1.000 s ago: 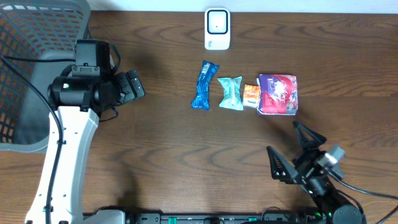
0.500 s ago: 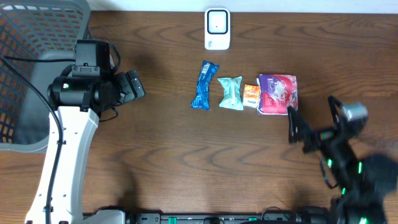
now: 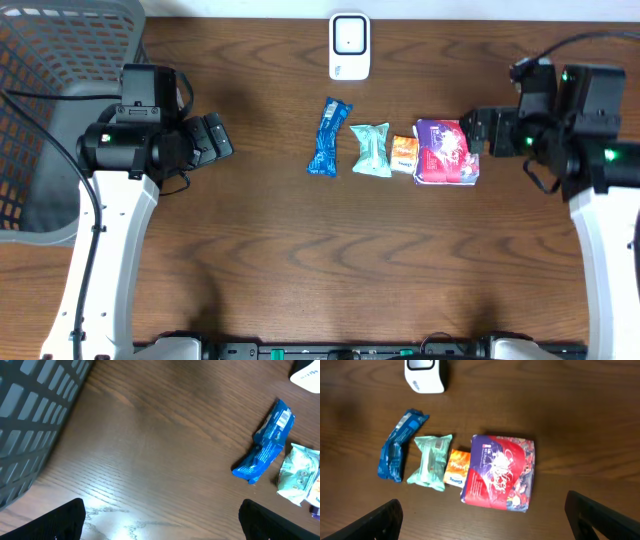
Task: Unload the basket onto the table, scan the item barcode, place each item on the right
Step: 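Raise the right gripper and grasp the pink-purple box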
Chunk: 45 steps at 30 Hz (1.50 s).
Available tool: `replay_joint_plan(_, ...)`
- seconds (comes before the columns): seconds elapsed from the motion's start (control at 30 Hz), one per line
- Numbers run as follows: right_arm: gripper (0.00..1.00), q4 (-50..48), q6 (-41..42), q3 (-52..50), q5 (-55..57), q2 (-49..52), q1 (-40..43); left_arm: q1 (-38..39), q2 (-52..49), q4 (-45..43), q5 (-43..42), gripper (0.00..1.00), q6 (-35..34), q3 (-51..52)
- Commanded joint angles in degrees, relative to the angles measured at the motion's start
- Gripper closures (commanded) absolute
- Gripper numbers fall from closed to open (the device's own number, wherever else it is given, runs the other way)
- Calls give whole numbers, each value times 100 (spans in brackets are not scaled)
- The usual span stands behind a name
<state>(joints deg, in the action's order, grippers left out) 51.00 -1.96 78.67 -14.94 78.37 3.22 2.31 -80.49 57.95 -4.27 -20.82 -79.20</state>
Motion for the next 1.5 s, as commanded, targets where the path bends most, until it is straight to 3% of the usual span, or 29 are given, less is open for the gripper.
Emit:
replay_joint_plan(0.0,1,109,-94,155,24,114,22,-15,-22,9,70,2,-26,-31)
replay_joint_plan(0.33,1,-249,-90,-260,1300,490,35,-15,-22,9,70,2,-26,-31)
replay_joint_plan(0.53,1,-691,-114,-728,1259,1300,76,-15,-22,9,70,2,-26,-31)
replay_joint_plan(0.77,14,-1161,-695,-728,-304,2109,608,-15,-22,9,70,2,-26,-31)
replay_joint_plan(0.97,44,-1545,-839,-728,-1436,2721,1086,-15,-22,9,70,2,-26,-31)
replay_joint_plan(1.07,43,-1585,-846,-728,-1711,2962,1241,-15,-22,9,70,2,-26,-31)
replay_joint_plan(1.17,53,-1593,-1097,-728,-2341,3211,1357,-15,-22,9,70,2,-26,-31)
replay_joint_plan(1.37,48,-1679,-1333,-728,-2959,3685,1399,-15,-22,9,70,2,-26,-31)
replay_joint_plan(1.43,56,-1700,-1333,-728,-2927,3812,1399,-15,-22,9,70,2,-26,-31)
replay_joint_plan(1.47,67,-1709,-1333,-728,-2905,3871,1399,-15,-22,9,70,2,-26,-31)
